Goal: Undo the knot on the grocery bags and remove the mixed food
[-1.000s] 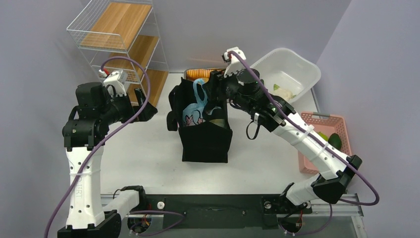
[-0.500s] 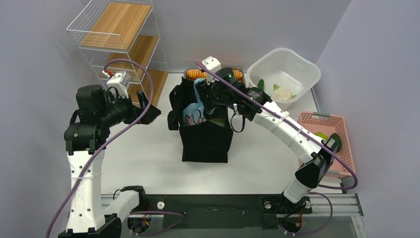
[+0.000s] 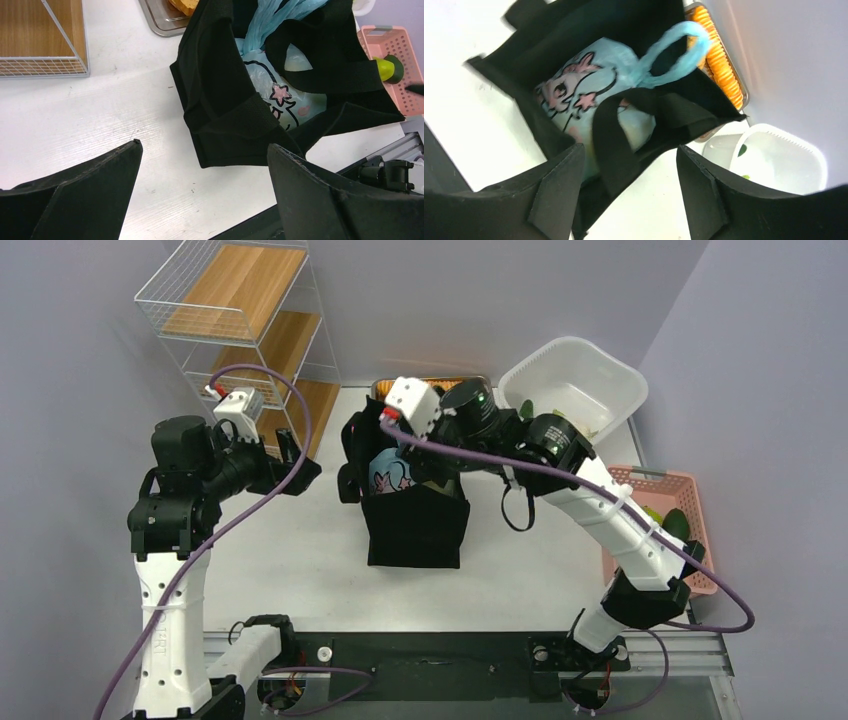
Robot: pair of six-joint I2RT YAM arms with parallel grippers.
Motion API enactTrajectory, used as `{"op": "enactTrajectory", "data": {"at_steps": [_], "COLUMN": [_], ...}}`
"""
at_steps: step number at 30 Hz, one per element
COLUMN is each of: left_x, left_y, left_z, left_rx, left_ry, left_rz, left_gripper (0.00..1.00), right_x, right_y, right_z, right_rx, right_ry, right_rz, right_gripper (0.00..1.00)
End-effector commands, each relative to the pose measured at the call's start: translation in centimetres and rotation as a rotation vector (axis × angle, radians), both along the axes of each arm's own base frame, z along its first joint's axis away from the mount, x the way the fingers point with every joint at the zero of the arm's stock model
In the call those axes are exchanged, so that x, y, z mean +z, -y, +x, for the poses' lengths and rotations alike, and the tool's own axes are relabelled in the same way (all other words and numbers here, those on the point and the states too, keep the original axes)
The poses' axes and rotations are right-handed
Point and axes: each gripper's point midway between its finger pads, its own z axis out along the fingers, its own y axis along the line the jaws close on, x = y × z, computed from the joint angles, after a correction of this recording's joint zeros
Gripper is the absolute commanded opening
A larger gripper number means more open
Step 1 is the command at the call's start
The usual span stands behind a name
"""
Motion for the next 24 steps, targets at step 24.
{"op": "enactTrajectory", "data": {"at_steps": [24], "left_x": [-1.0], "left_y": [-1.5], "left_z": [-1.3], "left_rx": [0.079], "left_ry": [0.004], "left_rz": [0.056], "left_gripper": [0.95], "right_x": [-16.9], "right_y": [2.7], "right_z": [2.4], "right_rx": [0.011], "right_ry": [-0.187], "right_rz": [-0.743], "right_gripper": [0.80]}}
